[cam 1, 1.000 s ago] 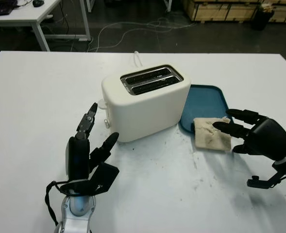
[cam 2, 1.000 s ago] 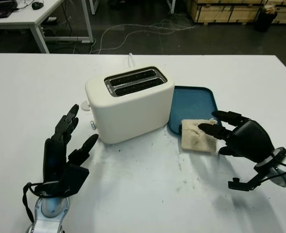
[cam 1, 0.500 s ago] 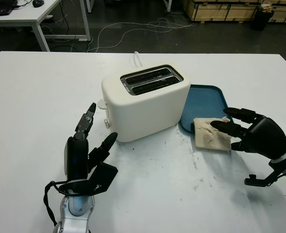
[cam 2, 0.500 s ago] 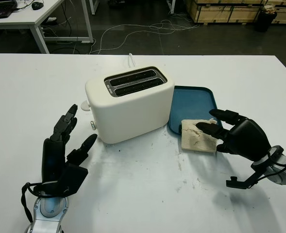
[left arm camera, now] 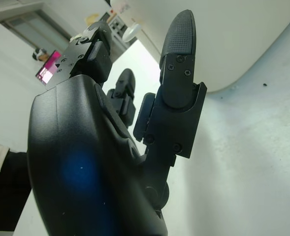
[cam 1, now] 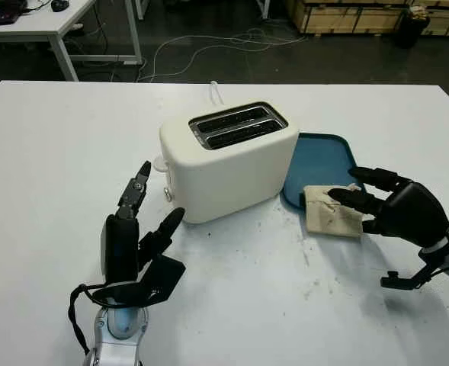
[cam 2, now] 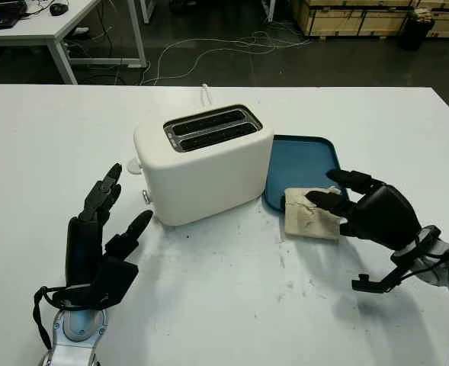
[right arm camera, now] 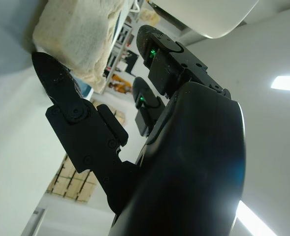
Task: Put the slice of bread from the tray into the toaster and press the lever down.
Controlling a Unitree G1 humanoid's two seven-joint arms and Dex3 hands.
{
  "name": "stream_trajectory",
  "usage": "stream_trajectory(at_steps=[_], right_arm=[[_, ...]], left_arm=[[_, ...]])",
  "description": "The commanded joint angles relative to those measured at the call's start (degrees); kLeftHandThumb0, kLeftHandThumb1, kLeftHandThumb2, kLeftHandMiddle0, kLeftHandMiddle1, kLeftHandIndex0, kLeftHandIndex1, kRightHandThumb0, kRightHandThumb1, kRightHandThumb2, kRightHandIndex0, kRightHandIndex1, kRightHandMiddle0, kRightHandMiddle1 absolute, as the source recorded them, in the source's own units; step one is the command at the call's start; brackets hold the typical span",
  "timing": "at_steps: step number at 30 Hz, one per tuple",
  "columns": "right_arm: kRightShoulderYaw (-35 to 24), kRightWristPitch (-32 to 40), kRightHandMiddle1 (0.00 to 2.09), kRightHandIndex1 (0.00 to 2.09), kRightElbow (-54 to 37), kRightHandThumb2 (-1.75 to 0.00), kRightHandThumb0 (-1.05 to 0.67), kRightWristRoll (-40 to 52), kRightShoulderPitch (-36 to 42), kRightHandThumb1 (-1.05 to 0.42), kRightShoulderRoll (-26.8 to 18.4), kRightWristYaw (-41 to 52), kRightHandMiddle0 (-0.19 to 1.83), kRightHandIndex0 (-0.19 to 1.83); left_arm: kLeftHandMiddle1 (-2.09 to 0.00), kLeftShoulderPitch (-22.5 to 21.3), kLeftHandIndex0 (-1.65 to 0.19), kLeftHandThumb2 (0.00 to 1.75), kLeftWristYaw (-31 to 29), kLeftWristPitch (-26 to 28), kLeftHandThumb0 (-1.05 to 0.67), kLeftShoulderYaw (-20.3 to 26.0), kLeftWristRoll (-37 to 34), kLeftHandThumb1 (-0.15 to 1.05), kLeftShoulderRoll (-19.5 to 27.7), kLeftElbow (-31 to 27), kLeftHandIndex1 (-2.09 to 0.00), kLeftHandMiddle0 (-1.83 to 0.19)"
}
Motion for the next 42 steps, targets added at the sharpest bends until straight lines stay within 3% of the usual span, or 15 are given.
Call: stream_trajectory(at_steps=[1, 18, 28, 42], right_arm=[[1.63, 0.05, 0.01, 0.01, 0.83, 0.00, -0.47, -1.10, 0.69, -0.43, 1.70, -0.13, 0.68, 0.51], [5.54, -0.17, 0.01, 0.02, 1.10, 0.00, -0.44, -1.25, -1.03, -0.43, 3.87, -2.48, 0.76, 0.47], [6.71, 0.07, 0.02, 0.14, 0.91, 0.00, -0.23, -1.07, -1.15, -0.39, 6.13, -6.78, 0.97, 0.61], [6.38, 1.78, 0.01, 0.21, 2.14, 0.00, -0.28, -0.75, -1.93, -0.39, 8.57, -7.37, 0.96, 0.56]], left_arm=[[-0.01, 0.09, -0.35, 0.22, -0.13, 0.02, -0.62, 0.09, -0.19, 0.92, -0.03, -0.68, 0.00, -0.46], [0.00, 0.67, -0.35, 0.23, 0.04, -0.01, -0.62, -0.23, 0.12, 0.92, -0.07, -0.98, 0.00, -0.46], [0.00, 0.64, -0.34, 0.23, -0.42, 0.18, -0.62, -0.22, 0.31, 0.92, 0.29, -1.11, 0.00, -0.46], [0.00, 0.20, -0.35, 0.22, -0.15, 0.08, -0.62, -0.27, -0.09, 0.92, -0.16, -0.65, 0.00, -0.45]])
